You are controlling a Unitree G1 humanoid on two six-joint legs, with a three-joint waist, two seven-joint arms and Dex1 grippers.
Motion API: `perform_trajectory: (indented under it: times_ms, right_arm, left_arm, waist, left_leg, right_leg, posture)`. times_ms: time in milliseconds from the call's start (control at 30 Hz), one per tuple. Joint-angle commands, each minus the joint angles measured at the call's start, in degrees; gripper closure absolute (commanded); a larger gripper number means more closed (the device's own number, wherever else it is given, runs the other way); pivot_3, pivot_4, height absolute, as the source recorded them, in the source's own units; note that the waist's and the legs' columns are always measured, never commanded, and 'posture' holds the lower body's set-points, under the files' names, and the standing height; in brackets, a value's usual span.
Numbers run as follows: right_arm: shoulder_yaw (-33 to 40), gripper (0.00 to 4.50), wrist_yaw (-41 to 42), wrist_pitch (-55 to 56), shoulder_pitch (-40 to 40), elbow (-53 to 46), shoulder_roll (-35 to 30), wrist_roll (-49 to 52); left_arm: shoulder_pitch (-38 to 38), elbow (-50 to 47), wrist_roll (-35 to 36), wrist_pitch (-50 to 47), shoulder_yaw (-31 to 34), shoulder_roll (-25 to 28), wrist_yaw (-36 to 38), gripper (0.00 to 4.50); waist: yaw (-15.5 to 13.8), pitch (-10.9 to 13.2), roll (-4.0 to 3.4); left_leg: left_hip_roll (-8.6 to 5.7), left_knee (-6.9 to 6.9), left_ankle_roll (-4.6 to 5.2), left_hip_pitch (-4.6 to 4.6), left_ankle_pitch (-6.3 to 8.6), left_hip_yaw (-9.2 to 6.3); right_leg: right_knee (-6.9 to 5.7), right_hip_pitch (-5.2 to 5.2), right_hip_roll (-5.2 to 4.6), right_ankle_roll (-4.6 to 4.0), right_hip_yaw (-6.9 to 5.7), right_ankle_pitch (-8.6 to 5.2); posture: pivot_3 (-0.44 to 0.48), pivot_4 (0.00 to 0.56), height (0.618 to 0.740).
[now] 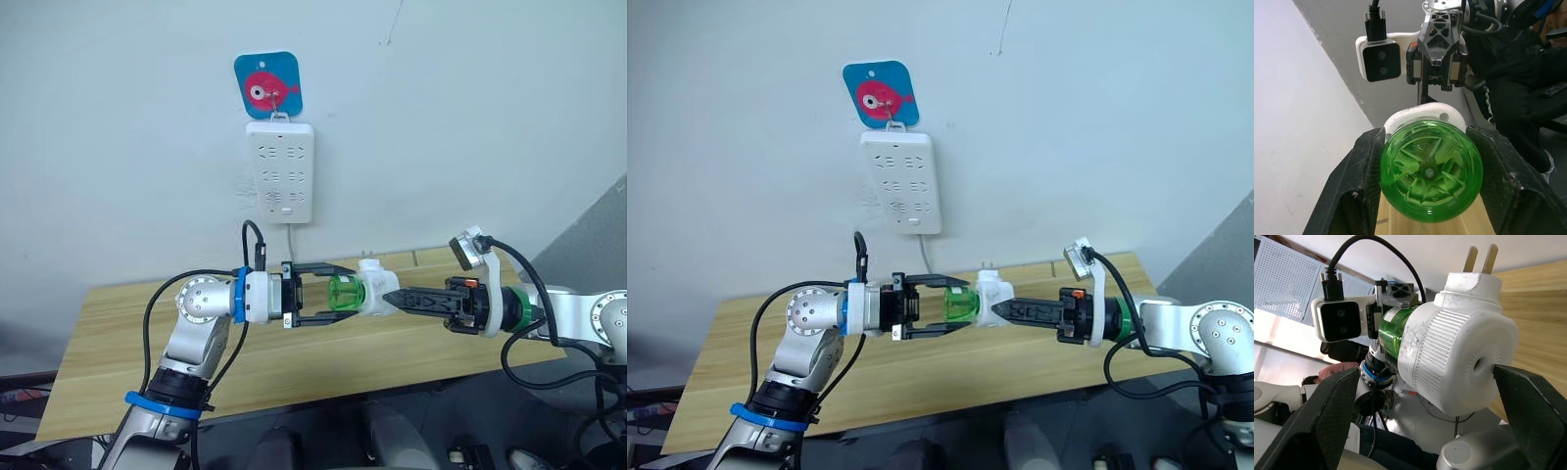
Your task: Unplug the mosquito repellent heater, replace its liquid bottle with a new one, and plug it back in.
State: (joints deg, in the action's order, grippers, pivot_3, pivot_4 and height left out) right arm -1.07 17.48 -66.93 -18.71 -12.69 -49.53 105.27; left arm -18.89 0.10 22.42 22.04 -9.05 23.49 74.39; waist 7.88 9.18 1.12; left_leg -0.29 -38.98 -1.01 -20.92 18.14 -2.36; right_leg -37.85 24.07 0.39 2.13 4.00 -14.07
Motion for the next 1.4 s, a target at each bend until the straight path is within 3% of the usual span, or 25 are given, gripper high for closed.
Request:
perform_trajectory:
  times_ms: [33,267,600,1100,1400]
  right_arm:
    - [2.94,0.0,2.29,-1.27,0.53,-2.02,-2.27,2.61]
    - [5.51,0.0,4.24,-2.18,4.7,-1.55,-5.97,0.72]
    - [3.67,0.0,1.73,0.38,4.97,-0.13,2.22,-3.59]
    - [3.69,0.0,-2.58,2.11,2.92,-5.49,1.53,7.12]
    - [3.82,0.0,-2.53,2.96,2.14,-6.67,1.02,7.73]
  left_arm:
    - [-0.14,-2.45,0.6,1.17,-0.33,-0.16,-0.42,2.18]
    - [-0.44,-2.92,0.72,0.82,-0.11,-0.23,-1.13,2.18]
    - [-0.8,-4.31,0.9,-0.11,-0.5,-0.71,-2.23,2.2]
    - [1.07,-3.14,0.17,1.38,-1.06,-0.55,-1.65,2.2]
    - [1.56,-2.07,-0.35,2.14,-1.39,-0.21,-1.3,2.2]
  waist:
    - [-0.01,0.0,0.0]
    - [-0.05,-0.01,0.01]
    - [0.02,-0.05,-0.01]
    - [0.02,-0.08,-0.04]
    - [0.02,-0.1,-0.04]
  left_leg:
    - [0.0,0.0,0.0,0.0,0.0,-0.01]
    - [-0.01,-0.01,0.0,0.0,0.0,0.01]
    - [0.01,-0.05,-0.01,0.02,-0.01,0.05]
    - [-0.02,-0.07,-0.01,0.02,-0.01,0.03]
    - [-0.02,-0.08,-0.01,0.02,-0.01,0.02]
  right_leg:
    - [0.0,0.0,0.0,0.0,-0.01,0.0]
    - [-0.01,0.0,0.01,0.01,0.0,0.0]
    - [-0.13,-0.02,0.03,0.25,0.04,-0.14]
    - [-0.14,-0.01,0.02,0.02,0.03,0.01]
    - [-0.13,-0.01,0.02,0.02,0.03,0.02]
  posture:
    - [-0.174,0.126,0.73]
    - [-0.177,0.126,0.73]
    - [-0.173,0.118,0.73]
    - [-0.171,0.113,0.73]
    - [-0.176,0.112,0.73]
